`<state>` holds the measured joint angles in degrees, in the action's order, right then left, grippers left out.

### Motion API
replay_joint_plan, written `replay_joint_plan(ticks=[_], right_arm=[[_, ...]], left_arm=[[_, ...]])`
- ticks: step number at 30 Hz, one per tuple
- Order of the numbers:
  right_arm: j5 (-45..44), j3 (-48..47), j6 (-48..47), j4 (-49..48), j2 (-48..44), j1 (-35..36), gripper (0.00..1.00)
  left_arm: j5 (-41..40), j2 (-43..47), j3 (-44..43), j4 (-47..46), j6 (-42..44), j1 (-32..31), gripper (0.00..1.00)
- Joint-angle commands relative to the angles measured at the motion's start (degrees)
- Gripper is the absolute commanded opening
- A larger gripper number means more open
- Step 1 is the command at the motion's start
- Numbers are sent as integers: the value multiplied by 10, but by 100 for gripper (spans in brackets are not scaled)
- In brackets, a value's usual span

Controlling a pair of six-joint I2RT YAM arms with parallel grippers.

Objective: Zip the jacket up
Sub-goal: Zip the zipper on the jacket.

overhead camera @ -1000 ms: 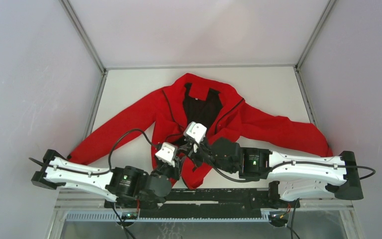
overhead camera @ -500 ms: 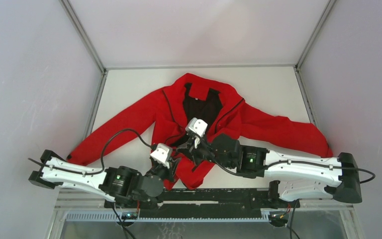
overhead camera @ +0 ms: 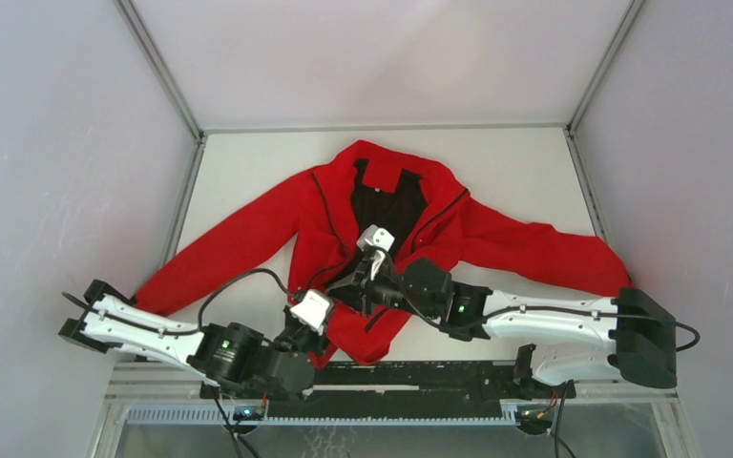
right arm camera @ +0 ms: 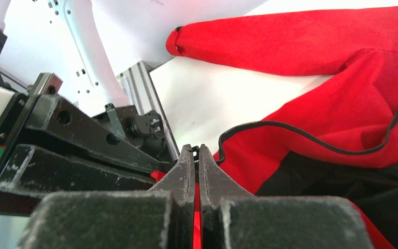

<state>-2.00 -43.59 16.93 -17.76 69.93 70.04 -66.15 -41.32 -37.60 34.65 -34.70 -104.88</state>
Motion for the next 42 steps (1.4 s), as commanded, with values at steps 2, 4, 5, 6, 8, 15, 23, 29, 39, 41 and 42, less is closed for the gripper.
replay_joint_plan(ticks=[2, 4, 5, 6, 8, 15, 23, 29, 39, 41, 42], right_arm=[[-118, 50, -10, 28, 65, -64, 0], [-136, 58, -10, 24, 72, -72, 0], [-140, 63, -9, 21, 73, -77, 0], [-143, 66, -6, 20, 75, -83, 0], [-153, 73, -3, 22, 76, -95, 0], [-190, 99, 7, 25, 46, -136, 0], [-192, 141, 11, 18, -37, -168, 0], [-132, 165, 3, 23, -153, -158, 0], [56, 188, -13, 42, -332, -145, 37], [98, 196, -5, 34, -360, -145, 43], [122, 200, 0, 28, -369, -145, 45]], left_arm=[[-35, 4, -48, -56, 12, -51, 0], [-48, 2, -52, -48, 10, -60, 0], [-54, 1, -54, -44, 9, -64, 0], [-61, 0, -57, -40, 9, -67, 0], [-73, -5, -63, -40, 16, -77, 0], [-124, -32, -93, -40, 61, -118, 0], [-123, -11, -83, -68, 96, -134, 0], [-102, -5, -34, -154, 182, -134, 0], [24, 36, 136, -559, 517, -131, 0], [57, 56, 177, -630, 587, -123, 0], [73, 64, 193, -659, 613, -118, 0]])
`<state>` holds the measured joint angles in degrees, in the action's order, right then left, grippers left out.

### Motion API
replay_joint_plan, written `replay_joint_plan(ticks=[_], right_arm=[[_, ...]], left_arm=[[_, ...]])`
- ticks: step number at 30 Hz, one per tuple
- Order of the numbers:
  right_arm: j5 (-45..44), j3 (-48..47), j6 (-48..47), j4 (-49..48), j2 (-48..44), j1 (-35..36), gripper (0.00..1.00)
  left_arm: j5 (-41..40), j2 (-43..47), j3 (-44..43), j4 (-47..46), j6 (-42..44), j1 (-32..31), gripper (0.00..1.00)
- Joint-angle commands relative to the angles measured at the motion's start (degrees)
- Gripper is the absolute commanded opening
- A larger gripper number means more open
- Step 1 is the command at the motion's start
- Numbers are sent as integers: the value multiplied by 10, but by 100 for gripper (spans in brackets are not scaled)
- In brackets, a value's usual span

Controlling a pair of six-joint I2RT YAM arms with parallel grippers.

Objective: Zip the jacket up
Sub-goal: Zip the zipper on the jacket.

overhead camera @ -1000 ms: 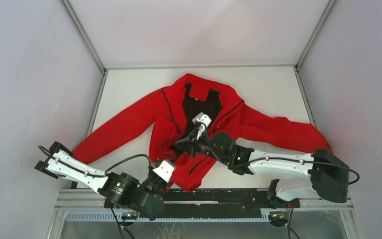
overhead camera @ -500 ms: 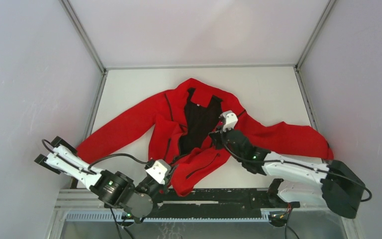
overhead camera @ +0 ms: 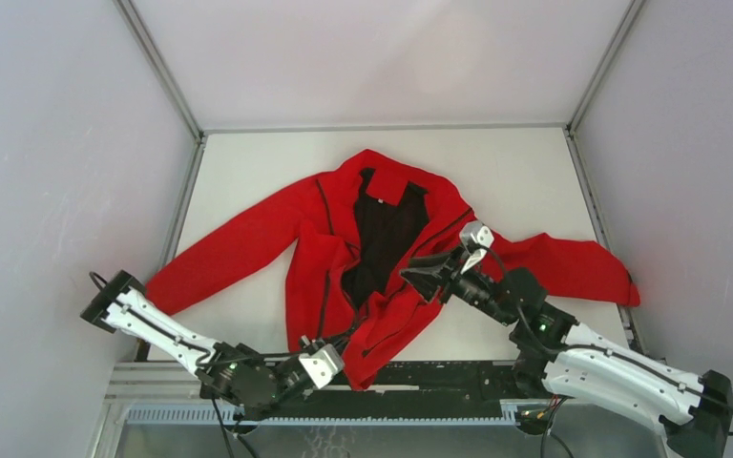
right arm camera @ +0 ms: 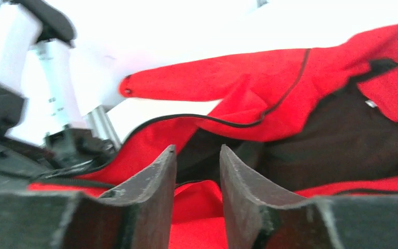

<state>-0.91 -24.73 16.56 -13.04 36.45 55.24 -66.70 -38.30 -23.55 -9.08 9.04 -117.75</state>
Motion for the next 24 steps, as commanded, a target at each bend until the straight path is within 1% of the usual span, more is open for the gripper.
replay_joint_plan(ticks=[1, 5, 10, 13, 17, 24], right_arm=[[131, 15, 9, -24, -39, 2, 46], [197, 24, 52, -39, -39, 2, 50], [310, 35, 70, -81, -13, 4, 51], [332, 51, 87, -119, -14, 6, 53], [346, 49, 112, -139, 1, 8, 55], [344, 44, 153, -173, 25, 23, 56]], left_arm=[[99, 42, 68, -244, 199, 18, 0], [157, 55, 101, -290, 271, 46, 0], [211, 56, 105, -283, 339, 73, 0], [235, 54, 88, -212, 372, 78, 0], [237, 34, 43, -95, 411, 78, 0], [246, 8, 7, -27, 478, 78, 0]])
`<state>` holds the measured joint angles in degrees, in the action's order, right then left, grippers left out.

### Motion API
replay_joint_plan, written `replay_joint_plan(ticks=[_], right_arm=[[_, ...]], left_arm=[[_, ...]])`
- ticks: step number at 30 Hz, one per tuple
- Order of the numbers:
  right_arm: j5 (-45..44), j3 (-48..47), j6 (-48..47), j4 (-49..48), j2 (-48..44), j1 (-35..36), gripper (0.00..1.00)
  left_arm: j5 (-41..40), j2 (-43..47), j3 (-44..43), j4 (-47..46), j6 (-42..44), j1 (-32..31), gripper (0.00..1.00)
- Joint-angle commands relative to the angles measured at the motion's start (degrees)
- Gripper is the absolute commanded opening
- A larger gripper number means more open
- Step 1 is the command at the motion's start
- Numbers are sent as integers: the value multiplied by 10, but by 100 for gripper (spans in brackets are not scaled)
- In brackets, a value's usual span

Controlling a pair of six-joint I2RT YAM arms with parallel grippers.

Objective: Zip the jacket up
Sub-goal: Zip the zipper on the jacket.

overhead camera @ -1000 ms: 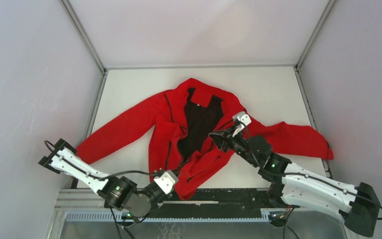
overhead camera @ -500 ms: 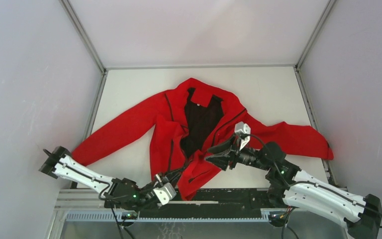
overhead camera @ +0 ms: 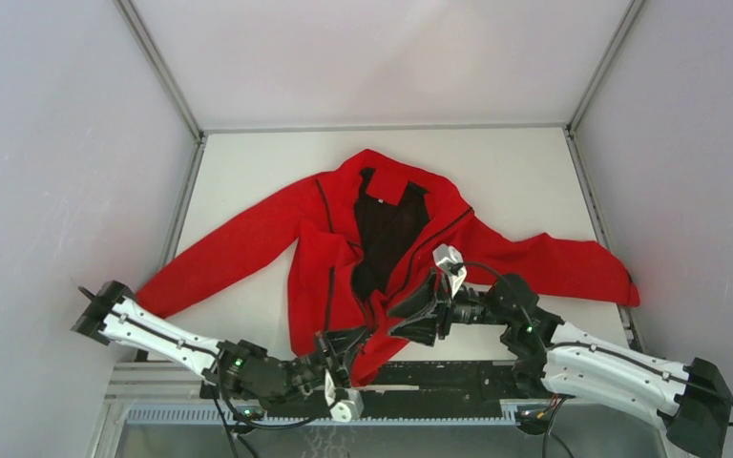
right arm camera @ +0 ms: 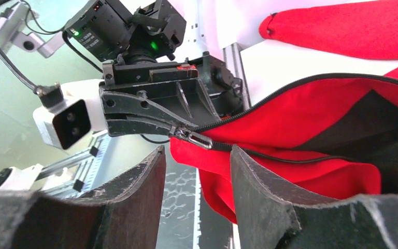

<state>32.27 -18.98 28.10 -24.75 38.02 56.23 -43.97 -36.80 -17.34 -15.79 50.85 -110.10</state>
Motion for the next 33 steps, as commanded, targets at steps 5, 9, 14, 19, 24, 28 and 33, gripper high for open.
replay_joint_plan(ticks=[5, 9, 14, 19, 24, 28, 33], right_arm=[[6, -13, 55, -71, 18, 33, 56], [-9, -13, 67, -59, 11, 37, 57], [-31, -13, 73, -36, 11, 37, 58], [-27, -12, 95, -58, 43, 38, 58], [-13, -10, 106, -81, 66, 51, 57], [2, -8, 118, -96, 71, 58, 54], [12, -8, 128, -108, 71, 68, 45]], left_arm=[[18, -32, -78, 60, 101, -3, 0], [15, -41, -90, 65, 120, -9, 0], [7, -44, -92, 52, 132, -19, 0], [8, -57, -97, 44, 134, -21, 0], [7, -56, -95, 33, 138, -22, 0], [7, -57, -91, 25, 140, -21, 0], [1, -55, -87, 19, 144, -22, 0]])
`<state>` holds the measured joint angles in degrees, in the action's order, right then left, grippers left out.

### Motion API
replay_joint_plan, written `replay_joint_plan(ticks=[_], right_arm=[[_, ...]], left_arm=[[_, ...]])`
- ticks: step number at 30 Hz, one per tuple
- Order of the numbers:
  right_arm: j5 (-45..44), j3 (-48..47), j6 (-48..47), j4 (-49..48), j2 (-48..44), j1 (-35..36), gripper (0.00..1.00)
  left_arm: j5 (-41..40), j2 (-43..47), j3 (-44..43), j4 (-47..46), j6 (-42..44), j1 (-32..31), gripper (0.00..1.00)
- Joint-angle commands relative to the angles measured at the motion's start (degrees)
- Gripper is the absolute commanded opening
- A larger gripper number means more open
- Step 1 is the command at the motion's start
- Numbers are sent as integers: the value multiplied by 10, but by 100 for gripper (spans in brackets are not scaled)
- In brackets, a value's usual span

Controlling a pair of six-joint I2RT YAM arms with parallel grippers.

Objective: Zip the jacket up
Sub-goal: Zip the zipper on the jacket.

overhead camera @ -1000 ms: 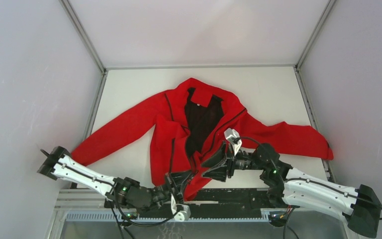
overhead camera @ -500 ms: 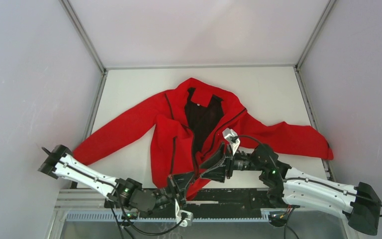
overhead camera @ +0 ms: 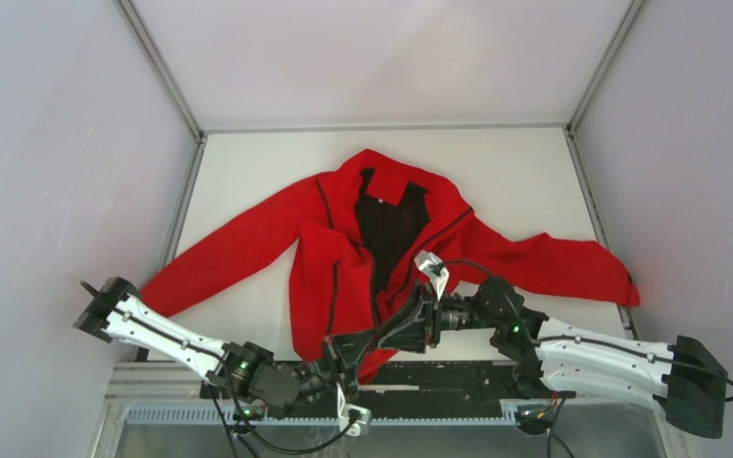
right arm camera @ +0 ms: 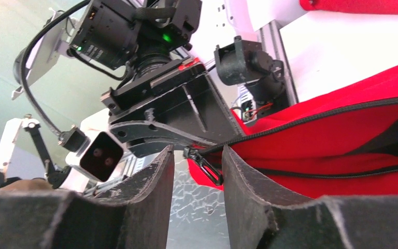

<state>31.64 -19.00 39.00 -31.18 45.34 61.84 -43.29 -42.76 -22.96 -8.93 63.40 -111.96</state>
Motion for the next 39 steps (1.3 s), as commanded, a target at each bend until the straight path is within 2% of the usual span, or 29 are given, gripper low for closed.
replay_joint_plan(ticks=[1, 12, 22, 39], right_arm=[[18, -8, 19, -44, -3, 14, 43], [6, -8, 24, -32, 5, 33, 36], [-51, -7, 7, 26, -8, 34, 40], [-53, 12, 11, 38, -41, 46, 43]], left_arm=[[-7, 7, -30, -50, 18, -3, 0], [-18, 14, -22, -68, 29, -3, 0], [-21, 19, -23, -69, 32, -3, 0], [-23, 26, -24, -62, 29, -3, 0]])
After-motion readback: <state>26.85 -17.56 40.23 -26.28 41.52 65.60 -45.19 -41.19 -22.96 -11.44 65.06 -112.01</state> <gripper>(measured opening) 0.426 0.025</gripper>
